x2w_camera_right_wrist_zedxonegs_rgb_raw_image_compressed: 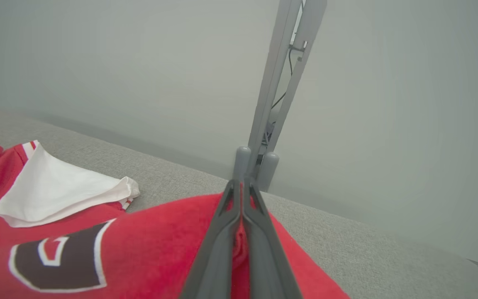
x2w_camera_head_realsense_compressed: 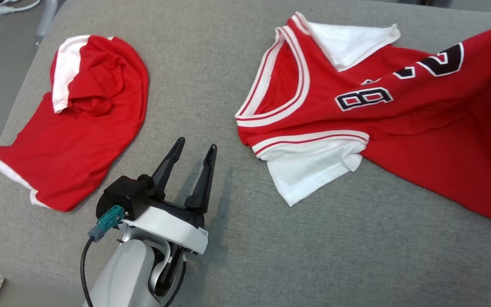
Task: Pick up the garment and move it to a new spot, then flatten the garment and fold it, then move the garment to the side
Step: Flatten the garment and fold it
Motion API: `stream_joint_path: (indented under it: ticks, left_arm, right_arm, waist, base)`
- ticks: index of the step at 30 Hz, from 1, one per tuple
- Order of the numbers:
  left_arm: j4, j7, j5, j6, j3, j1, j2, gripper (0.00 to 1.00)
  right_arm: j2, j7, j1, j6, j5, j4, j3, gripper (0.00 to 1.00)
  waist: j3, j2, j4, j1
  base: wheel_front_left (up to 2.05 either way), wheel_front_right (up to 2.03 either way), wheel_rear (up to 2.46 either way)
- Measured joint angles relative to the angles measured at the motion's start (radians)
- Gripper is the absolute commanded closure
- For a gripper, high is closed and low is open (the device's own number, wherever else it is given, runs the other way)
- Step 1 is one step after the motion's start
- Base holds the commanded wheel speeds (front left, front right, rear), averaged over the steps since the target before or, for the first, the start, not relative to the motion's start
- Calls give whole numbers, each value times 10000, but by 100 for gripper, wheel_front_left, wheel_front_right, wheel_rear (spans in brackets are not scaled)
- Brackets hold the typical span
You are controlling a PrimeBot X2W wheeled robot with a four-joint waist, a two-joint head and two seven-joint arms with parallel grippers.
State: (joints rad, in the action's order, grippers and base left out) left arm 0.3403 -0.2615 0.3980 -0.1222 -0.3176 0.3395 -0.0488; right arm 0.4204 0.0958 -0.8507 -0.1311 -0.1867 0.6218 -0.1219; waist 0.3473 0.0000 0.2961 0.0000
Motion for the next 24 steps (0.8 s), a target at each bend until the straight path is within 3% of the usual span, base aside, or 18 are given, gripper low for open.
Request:
stream_joint_path:
  ticks: [6,7,8,14,24]
  left_arm:
    - [-27,0,173,63,-309,167,2,0]
    - [-36,0,178,96,-353,175,4,0]
    - [-35,0,203,105,-372,176,2,0]
    - [2,0,215,199,-332,181,2,0]
    - [90,0,-128,178,6,91,4,0]
  right_arm:
    - [268,-267,-949,0,228,1657,-623,100]
    - [268,-313,-1080,0,240,1987,-623,9]
    - [268,-322,-1203,0,276,2299,-654,0]
    - [52,-798,-1604,0,627,3645,-633,0]
    - [-734,-2539,-1328,0,-261,4004,-571,0]
  waist:
    - [397,0,526,0]
    - [448,0,595,0]
    - [492,0,650,0]
    - [447,0,616,0]
    - [-218,0,-264,0]
  base:
    - [0,0,0]
    - [0,0,0]
    - [0,0,0]
    - [0,0,0]
    - [0,0,0]
